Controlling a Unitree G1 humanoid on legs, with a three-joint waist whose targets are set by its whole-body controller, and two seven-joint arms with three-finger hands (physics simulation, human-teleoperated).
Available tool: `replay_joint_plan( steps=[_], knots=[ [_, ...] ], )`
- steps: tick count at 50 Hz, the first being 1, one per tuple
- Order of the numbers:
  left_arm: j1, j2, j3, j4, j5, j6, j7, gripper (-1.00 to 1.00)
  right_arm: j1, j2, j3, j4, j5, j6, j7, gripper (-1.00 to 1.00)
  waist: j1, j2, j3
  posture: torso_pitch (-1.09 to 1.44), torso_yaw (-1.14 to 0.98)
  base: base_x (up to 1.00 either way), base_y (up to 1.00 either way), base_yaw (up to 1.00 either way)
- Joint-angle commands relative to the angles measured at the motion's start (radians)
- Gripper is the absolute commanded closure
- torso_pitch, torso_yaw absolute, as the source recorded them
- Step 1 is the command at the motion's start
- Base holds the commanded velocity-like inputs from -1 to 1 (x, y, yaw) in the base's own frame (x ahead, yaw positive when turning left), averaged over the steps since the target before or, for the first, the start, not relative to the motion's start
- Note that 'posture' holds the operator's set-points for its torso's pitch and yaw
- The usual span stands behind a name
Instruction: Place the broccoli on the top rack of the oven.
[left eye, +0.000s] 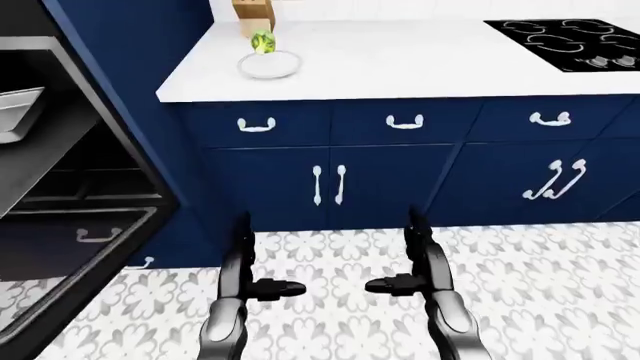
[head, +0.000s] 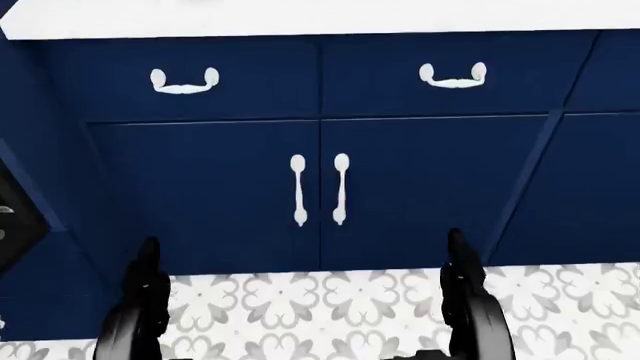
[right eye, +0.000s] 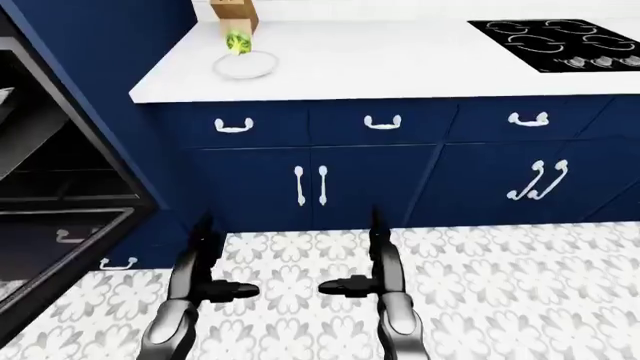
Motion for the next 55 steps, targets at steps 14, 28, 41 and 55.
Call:
replay_joint_plan(
  steps=[14, 28, 41, 55],
  knots=[
    [-0.063, 0.016, 0.007, -0.319, 0.017, 0.151, -0.007, -1.00, -0.067, 0.003, 0.029, -0.226, -0.013, 0.095, -0.009, -1.00, 0.009, -0.003, -0.083, 0.00, 0.00, 0.00, 0.00, 0.00],
    [-0.166, 0.031, 0.024, -0.548, 0.021, 0.419, -0.015, -1.00, -0.162, -0.009, 0.002, -0.486, 0.091, 0.369, -0.018, -1.00, 0.037, -0.001, -0.073, 0.00, 0.00, 0.00, 0.00, 0.55],
    [-0.203, 0.040, 0.027, -0.611, 0.023, 0.500, -0.018, -1.00, -0.205, -0.015, 0.011, -0.565, 0.054, 0.450, -0.021, -1.00, 0.041, 0.031, -0.014, 0.00, 0.00, 0.11, -0.05, 0.45],
    [-0.252, 0.060, 0.048, -0.680, 0.016, 0.585, -0.026, -1.00, -0.266, 0.001, 0.021, -0.629, 0.063, 0.534, -0.021, -1.00, 0.054, -0.065, -0.032, 0.00, 0.00, 0.57, -0.21, 0.01]
  ],
)
